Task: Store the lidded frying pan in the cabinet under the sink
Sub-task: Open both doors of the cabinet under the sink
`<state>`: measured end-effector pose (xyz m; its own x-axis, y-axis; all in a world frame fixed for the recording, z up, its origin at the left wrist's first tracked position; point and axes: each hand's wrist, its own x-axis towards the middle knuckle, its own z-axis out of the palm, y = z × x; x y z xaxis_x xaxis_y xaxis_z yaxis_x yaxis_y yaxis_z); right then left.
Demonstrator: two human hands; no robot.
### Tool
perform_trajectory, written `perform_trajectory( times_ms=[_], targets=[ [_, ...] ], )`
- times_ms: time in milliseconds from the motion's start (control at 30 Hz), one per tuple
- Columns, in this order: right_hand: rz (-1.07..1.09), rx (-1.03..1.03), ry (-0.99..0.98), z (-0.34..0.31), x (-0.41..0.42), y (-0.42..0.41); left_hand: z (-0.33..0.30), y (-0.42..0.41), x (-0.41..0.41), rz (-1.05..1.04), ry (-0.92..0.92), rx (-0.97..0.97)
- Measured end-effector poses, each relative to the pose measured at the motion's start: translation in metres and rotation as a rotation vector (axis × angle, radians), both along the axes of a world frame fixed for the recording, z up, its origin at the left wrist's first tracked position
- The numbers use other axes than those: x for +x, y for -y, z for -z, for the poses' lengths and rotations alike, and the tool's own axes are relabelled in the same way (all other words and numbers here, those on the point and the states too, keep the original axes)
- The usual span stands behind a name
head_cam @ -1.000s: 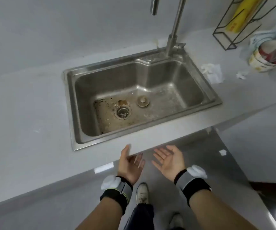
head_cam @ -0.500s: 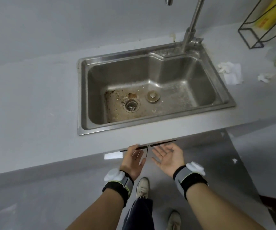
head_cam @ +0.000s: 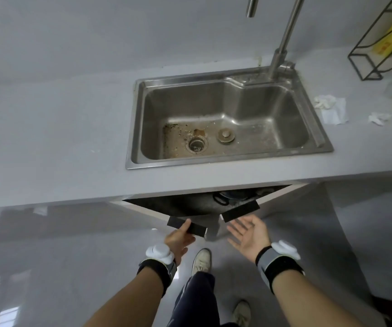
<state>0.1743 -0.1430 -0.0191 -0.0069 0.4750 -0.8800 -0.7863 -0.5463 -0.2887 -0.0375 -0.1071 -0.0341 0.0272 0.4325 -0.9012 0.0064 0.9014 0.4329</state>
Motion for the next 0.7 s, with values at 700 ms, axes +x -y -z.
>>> perform_trajectory(
  times_ms=[700],
  targets=[
    [-0.128, -0.054, 0.197, 0.013, 0.011, 0.036, -0.018, 0.112, -0.146, 0.330, -0.589, 0.051]
  ],
)
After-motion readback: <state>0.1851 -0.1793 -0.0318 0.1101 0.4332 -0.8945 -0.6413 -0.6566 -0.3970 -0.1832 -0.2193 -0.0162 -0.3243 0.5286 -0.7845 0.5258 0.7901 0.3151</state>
